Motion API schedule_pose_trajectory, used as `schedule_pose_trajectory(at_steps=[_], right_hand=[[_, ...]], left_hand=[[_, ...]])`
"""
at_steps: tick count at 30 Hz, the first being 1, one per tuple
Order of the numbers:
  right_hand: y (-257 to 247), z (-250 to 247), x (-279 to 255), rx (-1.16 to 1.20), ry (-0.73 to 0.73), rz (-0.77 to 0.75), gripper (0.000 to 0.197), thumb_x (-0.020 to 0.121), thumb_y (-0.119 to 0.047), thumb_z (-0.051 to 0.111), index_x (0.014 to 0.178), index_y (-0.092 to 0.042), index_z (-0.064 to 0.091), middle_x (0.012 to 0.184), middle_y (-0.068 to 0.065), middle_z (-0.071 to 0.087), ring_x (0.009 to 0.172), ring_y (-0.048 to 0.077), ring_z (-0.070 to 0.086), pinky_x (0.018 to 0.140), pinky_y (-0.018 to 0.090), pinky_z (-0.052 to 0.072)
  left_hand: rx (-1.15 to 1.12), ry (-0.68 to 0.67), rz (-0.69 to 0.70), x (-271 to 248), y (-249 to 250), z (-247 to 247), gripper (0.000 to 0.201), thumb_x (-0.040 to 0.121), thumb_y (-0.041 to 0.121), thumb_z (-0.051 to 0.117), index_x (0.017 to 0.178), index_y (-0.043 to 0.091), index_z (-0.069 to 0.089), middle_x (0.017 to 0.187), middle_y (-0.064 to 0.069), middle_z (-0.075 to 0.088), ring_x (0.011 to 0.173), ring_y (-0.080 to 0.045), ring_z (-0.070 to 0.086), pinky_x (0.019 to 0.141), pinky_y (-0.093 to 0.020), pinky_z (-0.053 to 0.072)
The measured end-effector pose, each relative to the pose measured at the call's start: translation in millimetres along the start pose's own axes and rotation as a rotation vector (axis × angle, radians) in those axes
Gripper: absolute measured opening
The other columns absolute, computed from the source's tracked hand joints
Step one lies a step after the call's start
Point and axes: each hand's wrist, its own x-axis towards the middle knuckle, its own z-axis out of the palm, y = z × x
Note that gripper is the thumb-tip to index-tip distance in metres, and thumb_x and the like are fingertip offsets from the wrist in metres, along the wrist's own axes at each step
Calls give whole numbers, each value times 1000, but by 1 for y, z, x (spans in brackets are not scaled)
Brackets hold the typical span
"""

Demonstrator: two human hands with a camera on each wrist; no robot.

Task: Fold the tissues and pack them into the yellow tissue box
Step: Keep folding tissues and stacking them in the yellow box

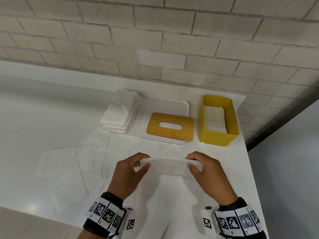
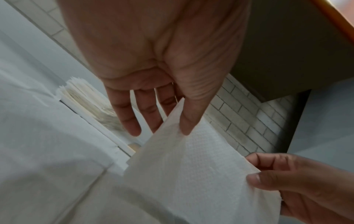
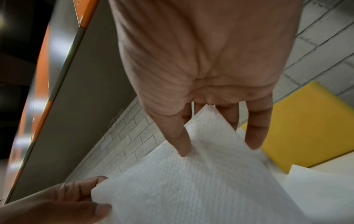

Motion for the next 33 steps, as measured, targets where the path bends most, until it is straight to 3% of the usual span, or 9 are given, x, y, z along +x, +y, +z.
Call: schedule_pose_trajectory(at_steps=[3,7,12,17,20,23,25,29,33], right_hand=[[0,-1,-3,0,13,10,16,90,-18,72,98,-31,67,96,-20,69,95,-1,65,85,22,52],[-1,3,-1,-95,-12,-2,16,90,-25,72,104,-31,65,100,-19,69,96,3,65,92,34,52],[-23,9,8,-428,-163,-25,28,101,-39,51,128,-40,52,122,-18,63,120,7,54,120,44,18],[-45,36,24,-432,-223,-153,28,100,-25,50,126,-32,55,114,-9,66,107,17,62,98,36,38],[-47,44,30,-488,-254,-150,28,99,-14,47,121,-27,59,109,-5,66,104,21,64,88,36,42],[-50,32,27,-256,-135,-117,24,102,-20,49,122,-26,62,109,-7,68,102,16,63,85,32,47],[-56,18,24,29,-14,-78,19,101,-23,56,117,-24,67,107,-11,72,100,8,64,85,26,50],[-73,2,20,531,36,58,15,98,-16,61,107,-22,71,100,-8,75,93,8,70,82,27,58],[-75,12,18,683,166,126,22,101,-14,58,113,-30,67,106,-11,75,98,9,71,83,33,60]], left_hand=[[-15,-5,15,0,-1,-2,28,85,17,82,105,33,72,101,27,72,98,6,67,89,-7,50],[12,-19,34,2,-2,0,28,86,17,82,109,31,73,105,25,73,100,4,68,93,-10,51],[19,-10,36,5,1,5,24,89,13,78,104,31,74,102,25,73,98,1,68,91,-14,53],[-2,-20,45,6,3,9,27,89,14,78,102,37,71,101,26,72,99,2,68,92,-20,56],[-28,13,-2,4,0,7,46,87,19,80,125,39,61,118,23,69,110,6,65,100,-20,53],[-194,3,-198,4,-6,-1,81,85,20,83,151,37,39,143,16,54,130,-1,53,112,-27,45],[-434,-78,-268,3,0,-4,86,83,18,83,152,40,35,150,14,52,138,-6,49,117,-38,41],[-816,-127,-206,5,40,5,63,83,15,68,142,26,52,135,2,68,126,-17,64,99,-35,55],[-755,27,-161,14,70,23,31,101,21,55,130,28,65,119,1,75,112,-21,71,94,-40,58]])
